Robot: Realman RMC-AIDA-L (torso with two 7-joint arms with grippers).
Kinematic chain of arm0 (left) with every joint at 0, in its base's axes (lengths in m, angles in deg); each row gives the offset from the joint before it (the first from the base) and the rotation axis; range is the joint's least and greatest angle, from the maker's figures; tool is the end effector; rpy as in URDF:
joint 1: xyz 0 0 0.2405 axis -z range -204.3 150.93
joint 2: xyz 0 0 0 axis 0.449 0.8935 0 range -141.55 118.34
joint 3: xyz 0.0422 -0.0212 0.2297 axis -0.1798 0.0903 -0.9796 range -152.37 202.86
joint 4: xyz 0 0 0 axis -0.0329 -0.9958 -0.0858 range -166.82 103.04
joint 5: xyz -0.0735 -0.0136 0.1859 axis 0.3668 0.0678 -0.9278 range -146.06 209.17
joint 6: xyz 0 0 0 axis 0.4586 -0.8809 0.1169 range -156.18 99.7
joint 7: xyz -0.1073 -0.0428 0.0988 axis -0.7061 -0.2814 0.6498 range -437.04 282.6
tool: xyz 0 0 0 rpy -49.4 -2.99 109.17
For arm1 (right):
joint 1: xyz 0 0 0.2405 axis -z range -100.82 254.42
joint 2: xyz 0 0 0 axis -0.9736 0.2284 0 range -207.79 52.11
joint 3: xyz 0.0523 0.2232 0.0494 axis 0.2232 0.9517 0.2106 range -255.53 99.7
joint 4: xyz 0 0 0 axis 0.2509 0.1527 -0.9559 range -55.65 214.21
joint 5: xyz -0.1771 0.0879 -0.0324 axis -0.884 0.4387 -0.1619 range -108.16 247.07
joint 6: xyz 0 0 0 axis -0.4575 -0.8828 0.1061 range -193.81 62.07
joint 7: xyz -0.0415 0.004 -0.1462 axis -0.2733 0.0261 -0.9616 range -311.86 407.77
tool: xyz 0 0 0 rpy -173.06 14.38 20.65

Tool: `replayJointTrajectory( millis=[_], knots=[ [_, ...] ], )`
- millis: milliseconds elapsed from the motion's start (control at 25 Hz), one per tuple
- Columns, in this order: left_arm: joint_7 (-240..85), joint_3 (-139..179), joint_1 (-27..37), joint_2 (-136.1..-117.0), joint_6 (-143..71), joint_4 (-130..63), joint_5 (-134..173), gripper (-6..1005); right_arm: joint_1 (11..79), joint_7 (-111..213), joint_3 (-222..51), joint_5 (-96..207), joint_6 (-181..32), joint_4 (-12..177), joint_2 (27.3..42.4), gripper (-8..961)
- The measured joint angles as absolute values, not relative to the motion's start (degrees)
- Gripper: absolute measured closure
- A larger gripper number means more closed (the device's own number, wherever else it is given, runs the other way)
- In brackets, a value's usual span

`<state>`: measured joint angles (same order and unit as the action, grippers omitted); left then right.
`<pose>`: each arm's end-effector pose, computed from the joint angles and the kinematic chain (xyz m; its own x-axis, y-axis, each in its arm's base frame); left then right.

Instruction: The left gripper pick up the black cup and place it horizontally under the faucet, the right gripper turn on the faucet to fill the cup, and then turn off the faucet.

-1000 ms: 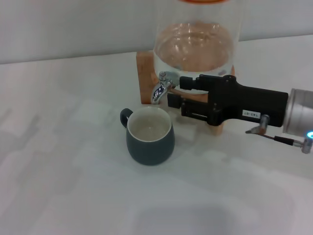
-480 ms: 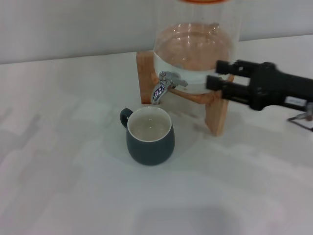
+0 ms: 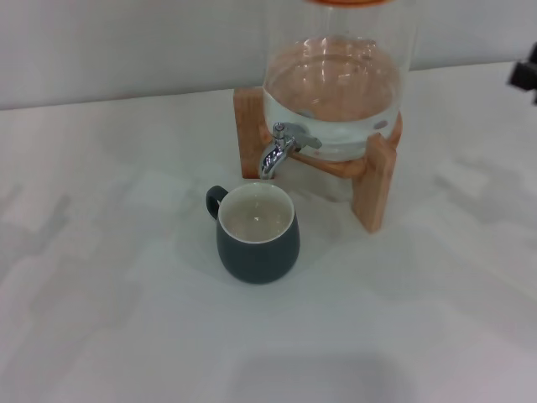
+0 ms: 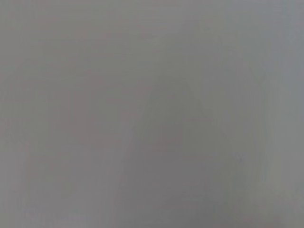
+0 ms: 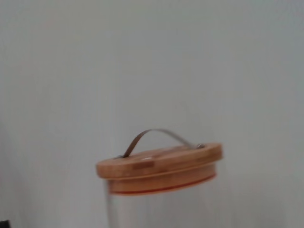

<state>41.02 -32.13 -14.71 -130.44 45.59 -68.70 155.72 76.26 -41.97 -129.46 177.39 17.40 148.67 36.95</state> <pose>-0.2808 0.3078 0.0679 0.4982 0.0010 0.8670 0.7455 -0.5110 -0.4278 0.2509 0.2645 0.1506 0.6199 -0.0656 -0.7820 -0.6182 -0.6546 -0.4352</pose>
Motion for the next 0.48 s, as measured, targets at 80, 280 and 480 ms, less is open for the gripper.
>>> replayJointTrajectory(
  millis=[80,280,480],
  knots=[
    [40.5,-32.2,-14.7,-130.42,45.6,-68.7,155.6,120,75.8,-45.1,-125.4,177.1,19.4,147.4,36.96,357],
    [37.1,-31.9,-15.0,-130.04,45.3,-68.5,153.7,120,74.8,-54.7,-117.2,176.0,20.9,142.8,37.04,356],
    [31.8,-31.8,-14.7,-129.18,43.6,-68.2,151.3,120,74.3,-58.1,-113.8,169.3,15.6,141.6,37.02,355]
  ],
)
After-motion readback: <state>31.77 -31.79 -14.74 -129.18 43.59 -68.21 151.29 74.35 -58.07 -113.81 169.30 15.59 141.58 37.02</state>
